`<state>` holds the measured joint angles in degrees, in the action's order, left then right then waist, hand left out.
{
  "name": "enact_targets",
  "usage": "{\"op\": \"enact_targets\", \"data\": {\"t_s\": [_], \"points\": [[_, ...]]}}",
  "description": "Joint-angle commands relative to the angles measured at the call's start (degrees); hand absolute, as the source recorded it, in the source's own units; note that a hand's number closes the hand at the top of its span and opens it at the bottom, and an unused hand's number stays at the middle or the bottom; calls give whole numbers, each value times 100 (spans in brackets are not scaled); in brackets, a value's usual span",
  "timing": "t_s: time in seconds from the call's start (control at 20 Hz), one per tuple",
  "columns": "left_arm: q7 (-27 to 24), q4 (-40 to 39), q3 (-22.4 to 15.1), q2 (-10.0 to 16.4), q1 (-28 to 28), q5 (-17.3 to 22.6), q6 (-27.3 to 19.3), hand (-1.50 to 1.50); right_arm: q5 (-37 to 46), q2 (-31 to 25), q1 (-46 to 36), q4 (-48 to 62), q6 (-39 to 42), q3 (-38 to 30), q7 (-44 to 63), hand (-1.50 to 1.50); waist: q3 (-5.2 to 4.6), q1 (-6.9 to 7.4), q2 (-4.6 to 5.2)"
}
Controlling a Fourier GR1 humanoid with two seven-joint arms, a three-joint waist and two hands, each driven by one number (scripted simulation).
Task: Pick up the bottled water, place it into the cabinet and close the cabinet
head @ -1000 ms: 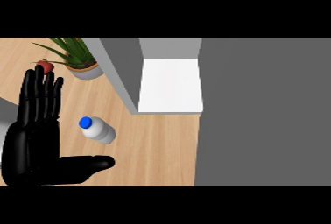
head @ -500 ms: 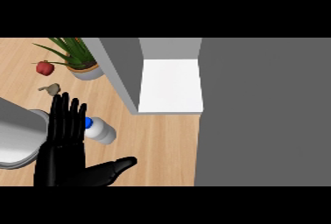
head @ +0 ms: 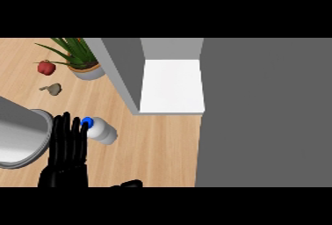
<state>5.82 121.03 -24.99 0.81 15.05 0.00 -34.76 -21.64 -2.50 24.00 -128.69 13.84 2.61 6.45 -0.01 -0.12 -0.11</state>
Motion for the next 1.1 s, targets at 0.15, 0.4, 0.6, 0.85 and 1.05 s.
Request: {"op": "enact_targets", "data": {"t_s": [0.15,0.4,0.6,0.85,1.05], "points": [[-362,356,133,356,680,410,304,-150,223,178,203,-279,-44,182,-18,-150,-1,13,-1],[-1025,150,134,308,932,591,433,-150,556,241,648,130,383,350,-784,-150,0,9,-2],[-948,260,385,334,1042,825,444,-150,466,231,714,265,617,255,-920,-150,1,9,-1],[-1155,-73,1146,503,919,1167,664,-150,292,122,1070,46,824,77,-972,-150,1,-4,-1],[-1948,-1127,1381,389,844,1473,1191,-150,334,108,1060,99,862,103,-1018,-150,0,-9,1]]}}
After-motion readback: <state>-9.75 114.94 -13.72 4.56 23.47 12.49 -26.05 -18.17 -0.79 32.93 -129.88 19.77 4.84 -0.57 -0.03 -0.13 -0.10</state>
